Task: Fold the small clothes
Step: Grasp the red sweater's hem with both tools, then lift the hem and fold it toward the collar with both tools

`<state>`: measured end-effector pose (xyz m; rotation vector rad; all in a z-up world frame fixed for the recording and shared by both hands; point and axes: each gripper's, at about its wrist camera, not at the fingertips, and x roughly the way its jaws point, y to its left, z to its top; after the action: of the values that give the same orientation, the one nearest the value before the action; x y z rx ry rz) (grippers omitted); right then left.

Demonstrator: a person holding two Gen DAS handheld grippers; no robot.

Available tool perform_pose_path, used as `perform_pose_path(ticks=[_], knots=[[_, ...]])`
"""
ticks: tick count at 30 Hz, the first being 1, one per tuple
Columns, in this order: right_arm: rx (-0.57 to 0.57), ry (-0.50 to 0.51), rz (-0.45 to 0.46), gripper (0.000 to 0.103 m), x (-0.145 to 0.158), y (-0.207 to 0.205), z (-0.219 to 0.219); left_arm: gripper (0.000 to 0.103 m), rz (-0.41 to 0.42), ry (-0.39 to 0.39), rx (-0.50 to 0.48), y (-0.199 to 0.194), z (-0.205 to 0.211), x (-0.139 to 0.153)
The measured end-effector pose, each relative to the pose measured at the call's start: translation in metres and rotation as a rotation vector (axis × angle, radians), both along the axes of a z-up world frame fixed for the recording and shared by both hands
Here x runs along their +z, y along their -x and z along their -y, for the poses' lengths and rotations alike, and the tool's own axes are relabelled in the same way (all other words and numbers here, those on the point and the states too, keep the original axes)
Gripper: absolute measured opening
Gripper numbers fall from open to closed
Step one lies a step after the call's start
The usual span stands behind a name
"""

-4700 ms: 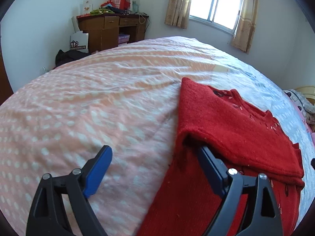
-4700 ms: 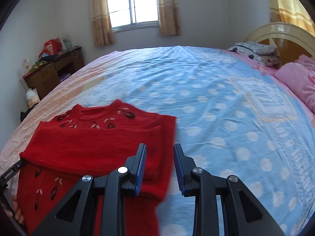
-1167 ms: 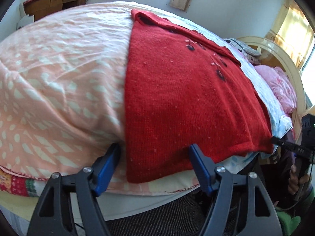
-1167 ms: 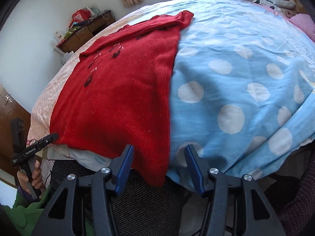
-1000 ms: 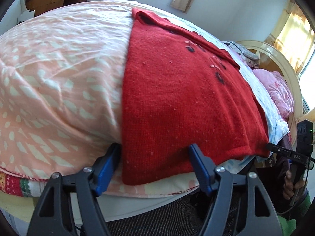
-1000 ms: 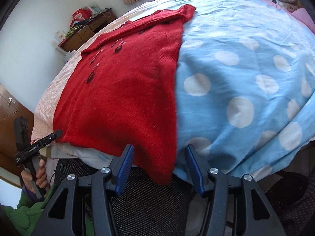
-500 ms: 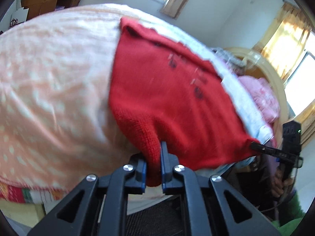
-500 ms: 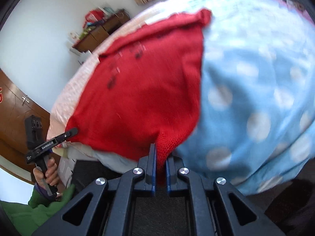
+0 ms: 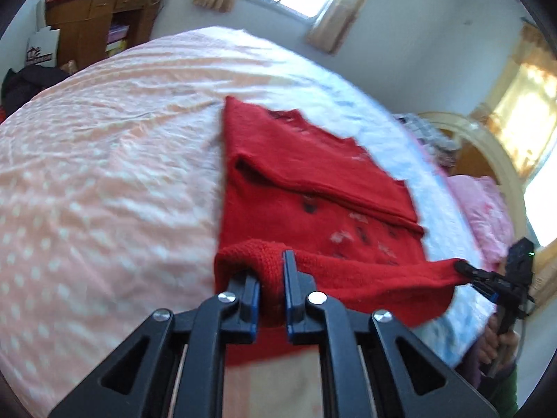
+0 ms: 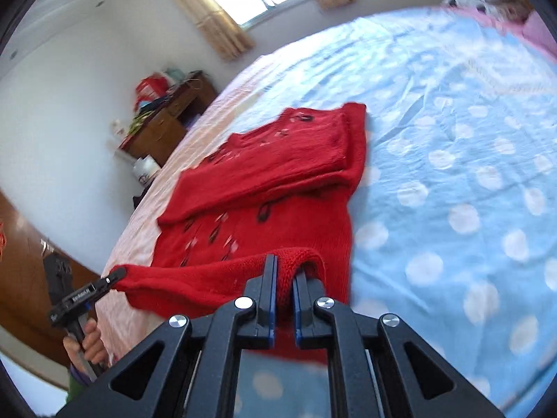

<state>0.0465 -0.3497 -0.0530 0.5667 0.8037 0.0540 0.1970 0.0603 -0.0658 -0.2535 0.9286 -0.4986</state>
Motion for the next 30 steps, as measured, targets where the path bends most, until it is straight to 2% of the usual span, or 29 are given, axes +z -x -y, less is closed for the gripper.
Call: perform_pose_path(ticks=[2, 5, 9, 12, 14, 16, 18, 23, 25, 27, 30], knots=[[-0.019, -0.008, -0.025, 0.007, -0.009, -0.019, 0.004, 0.011, -0.037, -0.052, 0.018, -0.016, 0.009, -0.012], [-0.033, -0.035, -0.056, 0.007, -0.019, -0.035, 0.009, 0.013, -0.053, -0.089, 0.002, -0.027, 0.017, -0.021], [-0.052, -0.103, -0.101, 0.007, -0.032, -0.051, 0.020, 0.016, -0.010, -0.111, -0.049, -0.028, 0.021, -0.010], [-0.070, -0.182, -0.104, 0.007, -0.037, -0.056, 0.031, 0.023, -0.007, -0.090, -0.083, -0.032, 0.018, -0.001], [-0.086, -0.231, -0.082, 0.007, -0.037, -0.057, 0.039, 0.036, -0.012, -0.065, -0.095, -0.040, 0.016, 0.001], [-0.116, -0.277, -0.055, 0.008, -0.037, -0.056, 0.046, 0.073, 0.022, -0.076, -0.064, -0.042, 0.009, 0.007], [-0.151, -0.306, -0.046, 0.009, -0.038, -0.054, 0.050, 0.083, 0.047, -0.075, -0.044, -0.044, 0.003, 0.011], [-0.160, -0.289, -0.048, 0.009, -0.042, -0.052, 0.047, 0.083, 0.076, -0.085, -0.011, -0.050, -0.017, 0.018], [-0.164, -0.315, -0.046, 0.009, -0.045, -0.052, 0.051, 0.083, 0.082, -0.095, -0.017, -0.052, -0.023, 0.017], [-0.174, -0.380, -0.047, 0.009, -0.052, -0.052, 0.058, 0.084, 0.084, -0.100, -0.055, -0.051, -0.029, 0.014], [-0.172, -0.410, -0.047, 0.009, -0.054, -0.052, 0.061, 0.084, 0.095, -0.128, -0.145, -0.044, -0.031, 0.011]])
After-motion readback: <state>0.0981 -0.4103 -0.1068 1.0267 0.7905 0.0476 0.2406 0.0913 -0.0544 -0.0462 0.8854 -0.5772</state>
